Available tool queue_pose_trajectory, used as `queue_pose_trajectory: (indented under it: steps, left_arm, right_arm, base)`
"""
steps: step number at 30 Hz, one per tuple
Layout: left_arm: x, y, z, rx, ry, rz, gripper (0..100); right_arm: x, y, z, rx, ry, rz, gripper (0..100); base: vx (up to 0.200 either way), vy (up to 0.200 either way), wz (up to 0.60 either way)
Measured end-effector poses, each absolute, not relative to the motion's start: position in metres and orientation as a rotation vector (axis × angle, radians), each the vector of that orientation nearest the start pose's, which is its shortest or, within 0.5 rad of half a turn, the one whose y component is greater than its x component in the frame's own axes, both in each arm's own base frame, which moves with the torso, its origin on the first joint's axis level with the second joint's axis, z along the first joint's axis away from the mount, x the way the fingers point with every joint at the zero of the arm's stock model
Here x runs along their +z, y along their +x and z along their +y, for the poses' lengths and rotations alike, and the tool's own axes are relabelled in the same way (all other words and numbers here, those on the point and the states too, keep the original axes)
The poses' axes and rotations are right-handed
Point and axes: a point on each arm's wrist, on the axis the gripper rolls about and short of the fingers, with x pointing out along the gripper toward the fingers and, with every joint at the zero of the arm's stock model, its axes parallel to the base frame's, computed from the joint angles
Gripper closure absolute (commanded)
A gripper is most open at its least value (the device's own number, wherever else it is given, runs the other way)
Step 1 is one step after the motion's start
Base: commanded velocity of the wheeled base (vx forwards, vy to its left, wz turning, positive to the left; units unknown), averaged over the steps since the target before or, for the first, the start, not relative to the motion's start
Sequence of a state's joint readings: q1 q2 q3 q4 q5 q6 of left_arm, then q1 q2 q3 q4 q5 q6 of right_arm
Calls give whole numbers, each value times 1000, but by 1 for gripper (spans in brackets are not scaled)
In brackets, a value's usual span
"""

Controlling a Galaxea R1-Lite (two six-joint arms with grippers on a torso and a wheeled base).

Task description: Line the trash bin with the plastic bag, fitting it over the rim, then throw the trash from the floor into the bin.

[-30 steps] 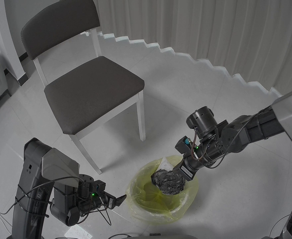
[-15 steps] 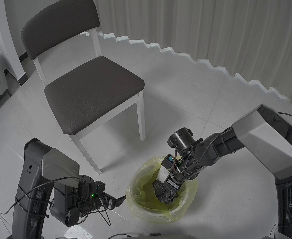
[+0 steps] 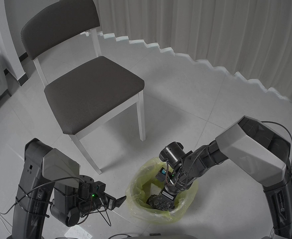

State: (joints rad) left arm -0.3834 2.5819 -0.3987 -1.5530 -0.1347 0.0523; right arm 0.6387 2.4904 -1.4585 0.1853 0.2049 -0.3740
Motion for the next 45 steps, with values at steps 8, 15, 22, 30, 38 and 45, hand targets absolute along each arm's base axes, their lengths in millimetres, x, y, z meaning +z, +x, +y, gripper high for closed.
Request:
queue_pose_trajectory:
  steps: [8, 15, 22, 30, 38, 45]
  left_arm:
    - [-88, 275, -114, -518, 129, 622, 0]
    - [-88, 275, -115, -519, 130, 622, 0]
    - [-87, 277, -116, -516, 125, 612, 0]
    - [-86, 287, -120, -486, 109, 576, 0]
    - [-86, 317, -130, -445, 108, 486, 0]
    - [-91, 331, -133, -427, 142, 566, 0]
  right_arm:
    - [-28, 330, 266, 975, -605, 1088, 100]
    - [-30, 333, 263, 967, -602, 1094, 0]
    - [-25, 338, 259, 957, -585, 1063, 0]
    - [5, 358, 225, 874, -522, 1013, 0]
    - [25, 378, 175, 764, -450, 1003, 0]
    - [33, 395, 142, 682, -398, 985, 0]
  base:
    - [0, 0, 0]
    - [0, 0, 0]
    - [0, 0, 0]
    - [0, 0, 0]
    - [0, 0, 0]
    - [0, 0, 0]
